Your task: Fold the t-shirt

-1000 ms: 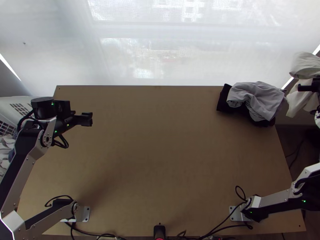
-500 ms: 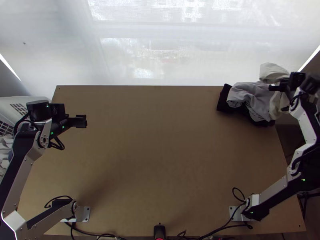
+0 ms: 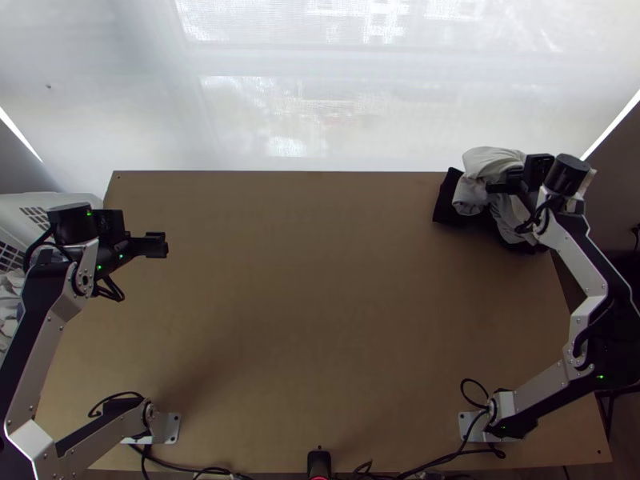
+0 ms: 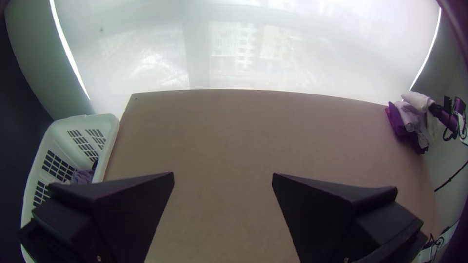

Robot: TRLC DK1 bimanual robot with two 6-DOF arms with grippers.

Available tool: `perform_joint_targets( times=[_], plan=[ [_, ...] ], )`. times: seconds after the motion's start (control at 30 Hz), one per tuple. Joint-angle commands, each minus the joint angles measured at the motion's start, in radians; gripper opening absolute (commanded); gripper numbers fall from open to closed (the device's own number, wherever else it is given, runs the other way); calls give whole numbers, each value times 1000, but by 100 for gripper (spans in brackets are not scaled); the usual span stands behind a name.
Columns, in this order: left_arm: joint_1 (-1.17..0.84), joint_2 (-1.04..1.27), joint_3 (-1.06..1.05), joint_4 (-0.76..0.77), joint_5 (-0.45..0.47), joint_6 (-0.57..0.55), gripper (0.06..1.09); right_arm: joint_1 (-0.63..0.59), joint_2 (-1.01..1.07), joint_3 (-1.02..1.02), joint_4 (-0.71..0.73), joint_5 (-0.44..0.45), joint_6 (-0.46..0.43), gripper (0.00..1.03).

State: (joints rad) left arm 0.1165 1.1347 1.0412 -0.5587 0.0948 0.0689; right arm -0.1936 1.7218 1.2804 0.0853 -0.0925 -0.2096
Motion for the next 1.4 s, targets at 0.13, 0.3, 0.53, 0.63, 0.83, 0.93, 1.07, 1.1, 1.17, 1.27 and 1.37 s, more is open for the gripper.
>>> perform_joint_targets(
  times=[0.13,0.3,0.53,0.63,0.83,0.93,1.07,1.1,1.17,1.27,1.37],
  plan=[
    [0,-6,-6,10,0,17,104,-12,32,-220,51,13,-54,38],
    [5,-6,-20,14,2,28,104,-53,25,-259,25,17,-62,97],
    [-6,-24,-63,31,2,23,104,-72,-154,-210,-71,16,-82,98],
    [-8,-35,-86,43,2,22,104,-63,-225,-159,-107,14,-77,98],
    [-21,-59,-109,45,2,8,104,-1,-268,-69,-157,14,-50,98],
    [-23,-72,-122,45,2,6,104,23,-223,-66,-153,16,-45,98],
    [-21,-95,-148,45,2,14,104,37,-128,-59,-136,16,-20,98],
    [-21,-101,-156,45,2,17,104,39,-99,-59,-137,17,-17,98],
    [-20,-105,-167,45,2,23,104,37,-30,-67,-136,20,-13,98],
    [-18,-107,-179,45,2,31,104,33,65,-87,-88,31,-13,98],
    [-18,-108,-179,46,2,37,104,26,105,-75,-76,36,-13,98]
  ],
)
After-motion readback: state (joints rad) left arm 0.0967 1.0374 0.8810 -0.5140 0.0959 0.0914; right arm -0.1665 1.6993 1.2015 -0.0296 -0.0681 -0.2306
